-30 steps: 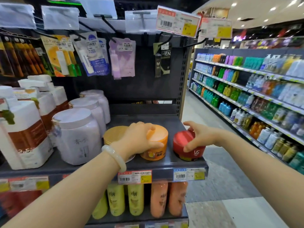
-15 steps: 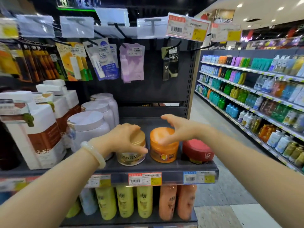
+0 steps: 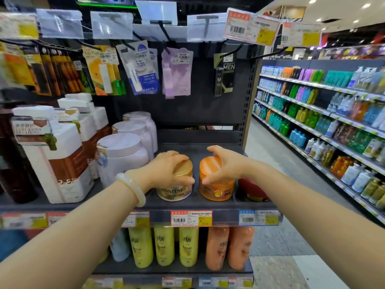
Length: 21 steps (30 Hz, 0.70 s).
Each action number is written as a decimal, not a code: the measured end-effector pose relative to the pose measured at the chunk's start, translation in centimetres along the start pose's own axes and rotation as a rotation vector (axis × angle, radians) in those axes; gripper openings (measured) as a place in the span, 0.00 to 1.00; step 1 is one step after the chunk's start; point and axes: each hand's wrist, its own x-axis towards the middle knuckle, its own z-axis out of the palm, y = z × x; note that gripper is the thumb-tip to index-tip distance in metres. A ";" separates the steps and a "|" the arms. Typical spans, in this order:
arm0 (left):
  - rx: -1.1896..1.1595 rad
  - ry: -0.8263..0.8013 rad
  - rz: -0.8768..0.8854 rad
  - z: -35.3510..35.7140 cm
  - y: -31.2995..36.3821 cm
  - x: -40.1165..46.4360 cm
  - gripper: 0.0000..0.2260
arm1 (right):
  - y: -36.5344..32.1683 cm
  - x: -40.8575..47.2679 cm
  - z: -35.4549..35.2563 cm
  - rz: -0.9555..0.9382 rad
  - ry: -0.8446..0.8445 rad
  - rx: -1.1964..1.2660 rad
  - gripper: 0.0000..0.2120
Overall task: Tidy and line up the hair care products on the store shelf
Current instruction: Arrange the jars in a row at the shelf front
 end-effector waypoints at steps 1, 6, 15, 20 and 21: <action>-0.042 0.025 -0.005 -0.3 0.3 -0.1 0.30 | 0.0 -0.3 0.0 0.002 0.009 0.018 0.48; -0.003 0.005 0.034 -0.6 0.8 -0.7 0.23 | 0.5 -1.6 -0.2 0.022 0.084 -0.001 0.42; 0.100 0.051 -0.014 0.9 1.3 -1.4 0.33 | 0.9 -2.2 0.4 0.100 0.141 0.032 0.43; -0.103 0.569 0.110 1.0 0.3 -4.8 0.22 | -1.7 -2.4 0.9 -0.013 0.407 0.143 0.28; -0.158 0.736 0.114 1.2 -0.6 -5.4 0.21 | -2.5 -2.1 1.1 -0.043 0.454 0.158 0.25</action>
